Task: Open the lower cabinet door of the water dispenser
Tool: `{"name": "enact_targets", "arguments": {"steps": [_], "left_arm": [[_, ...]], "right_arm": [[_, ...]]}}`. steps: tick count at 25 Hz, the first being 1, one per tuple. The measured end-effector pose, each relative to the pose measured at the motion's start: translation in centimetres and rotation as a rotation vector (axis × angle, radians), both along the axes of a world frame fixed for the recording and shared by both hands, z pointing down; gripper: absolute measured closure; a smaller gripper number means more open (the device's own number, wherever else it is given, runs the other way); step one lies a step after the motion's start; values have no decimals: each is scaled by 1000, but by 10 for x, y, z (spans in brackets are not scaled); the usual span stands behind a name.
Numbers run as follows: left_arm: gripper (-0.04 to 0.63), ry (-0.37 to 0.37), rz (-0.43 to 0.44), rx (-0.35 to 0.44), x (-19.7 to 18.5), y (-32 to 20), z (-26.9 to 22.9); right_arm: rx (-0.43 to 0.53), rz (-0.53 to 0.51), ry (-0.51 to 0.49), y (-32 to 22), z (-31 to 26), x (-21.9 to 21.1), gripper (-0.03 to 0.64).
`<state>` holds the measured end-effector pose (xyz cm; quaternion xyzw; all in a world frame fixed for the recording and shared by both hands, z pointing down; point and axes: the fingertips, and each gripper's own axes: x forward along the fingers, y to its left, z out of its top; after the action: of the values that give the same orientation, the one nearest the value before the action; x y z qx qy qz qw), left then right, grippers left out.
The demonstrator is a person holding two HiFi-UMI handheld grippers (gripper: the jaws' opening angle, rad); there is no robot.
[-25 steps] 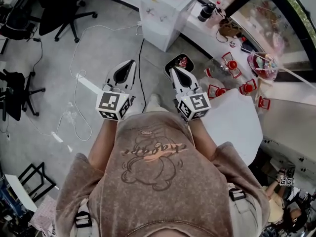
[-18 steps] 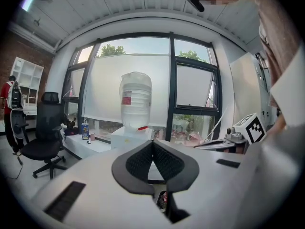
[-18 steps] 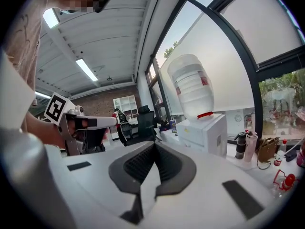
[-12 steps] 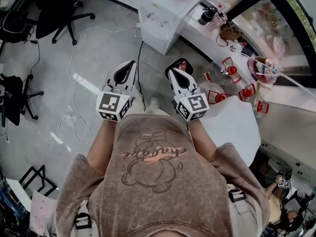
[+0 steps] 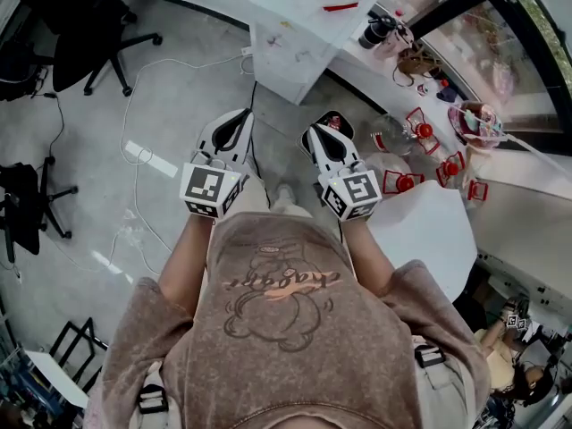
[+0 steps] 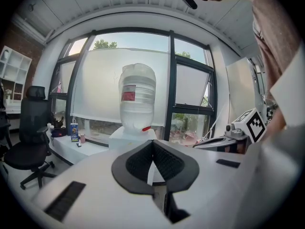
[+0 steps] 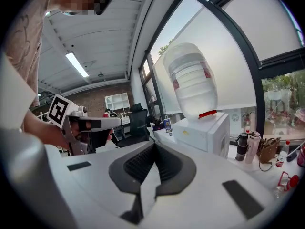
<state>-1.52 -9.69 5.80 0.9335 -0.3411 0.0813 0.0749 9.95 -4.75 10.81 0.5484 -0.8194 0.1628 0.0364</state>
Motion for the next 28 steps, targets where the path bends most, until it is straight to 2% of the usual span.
{"name": "enact_targets", "arguments": {"steps": [9, 15, 21, 28], "left_arm": [[581, 0, 78, -3, -17, -65, 42], [583, 14, 76, 15, -17, -99, 86], [583, 31, 78, 4, -11, -114, 152], [583, 49, 100, 35, 7, -128, 230]], "right_arm": [[12, 52, 16, -56, 38, -21, 611], [9, 49, 33, -86, 88, -23, 611], [17, 81, 43, -106, 144, -12, 611], [29, 90, 55, -117, 233, -1, 611]]}}
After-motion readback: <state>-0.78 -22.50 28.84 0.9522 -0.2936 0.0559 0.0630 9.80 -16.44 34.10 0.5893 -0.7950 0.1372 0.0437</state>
